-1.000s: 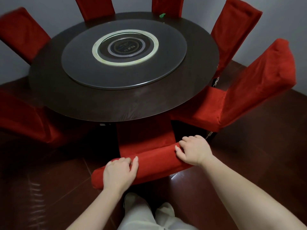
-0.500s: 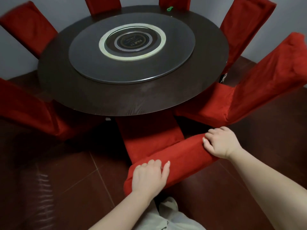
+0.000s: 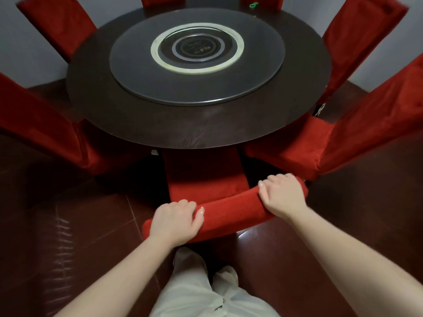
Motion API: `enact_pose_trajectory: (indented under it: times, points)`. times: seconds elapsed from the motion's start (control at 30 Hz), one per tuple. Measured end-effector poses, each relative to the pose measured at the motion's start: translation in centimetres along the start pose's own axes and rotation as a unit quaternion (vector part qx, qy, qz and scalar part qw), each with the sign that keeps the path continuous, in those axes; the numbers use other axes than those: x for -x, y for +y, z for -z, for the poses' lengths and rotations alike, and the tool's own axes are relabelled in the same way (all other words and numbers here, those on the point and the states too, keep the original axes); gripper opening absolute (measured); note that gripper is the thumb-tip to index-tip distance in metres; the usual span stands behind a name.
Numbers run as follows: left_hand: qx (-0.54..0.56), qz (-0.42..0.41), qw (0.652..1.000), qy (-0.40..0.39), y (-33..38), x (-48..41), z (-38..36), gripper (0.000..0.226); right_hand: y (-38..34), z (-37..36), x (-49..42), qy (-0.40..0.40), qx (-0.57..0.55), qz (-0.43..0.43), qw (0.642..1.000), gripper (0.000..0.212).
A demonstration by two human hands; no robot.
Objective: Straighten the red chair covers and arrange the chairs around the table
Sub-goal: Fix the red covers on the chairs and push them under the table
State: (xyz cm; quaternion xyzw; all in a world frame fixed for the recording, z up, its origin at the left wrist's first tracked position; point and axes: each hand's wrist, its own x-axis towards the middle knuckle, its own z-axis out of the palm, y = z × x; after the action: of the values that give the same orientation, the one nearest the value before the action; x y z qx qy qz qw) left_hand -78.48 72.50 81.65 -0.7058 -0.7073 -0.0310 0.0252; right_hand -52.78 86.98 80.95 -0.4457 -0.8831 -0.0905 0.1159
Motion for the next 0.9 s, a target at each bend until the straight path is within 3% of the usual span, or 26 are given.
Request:
enact_pose_trajectory:
  times: [0.27, 0.47, 0.67, 0.9]
  points:
    - [-0.035, 0.001, 0.998, 0.045, -6.5, 3.1, -0.1, 0.047, -6.8, -0.1, 1.7, 0.011, -0.061, -0.006, 0.998, 0.045]
    - [-0.022, 0.108, 0.993, 0.035, -6.1, 4.0, -0.8, 0.055, -6.9, 0.5, 1.9, -0.024, -0.068, -0.021, 0.997, 0.048]
    - [-0.011, 0.093, 0.995, 0.023, -4.6, 6.9, -1.3, 0.052, -7.0, 1.0, 4.0, -0.045, -0.056, -0.008, 0.997, 0.053]
    - [-0.017, 0.117, 0.993, -0.014, -0.3, 10.5, -0.7, 0.053, -5.7, 2.0, 5.9, 0.005, -0.030, 0.008, 1.000, 0.051]
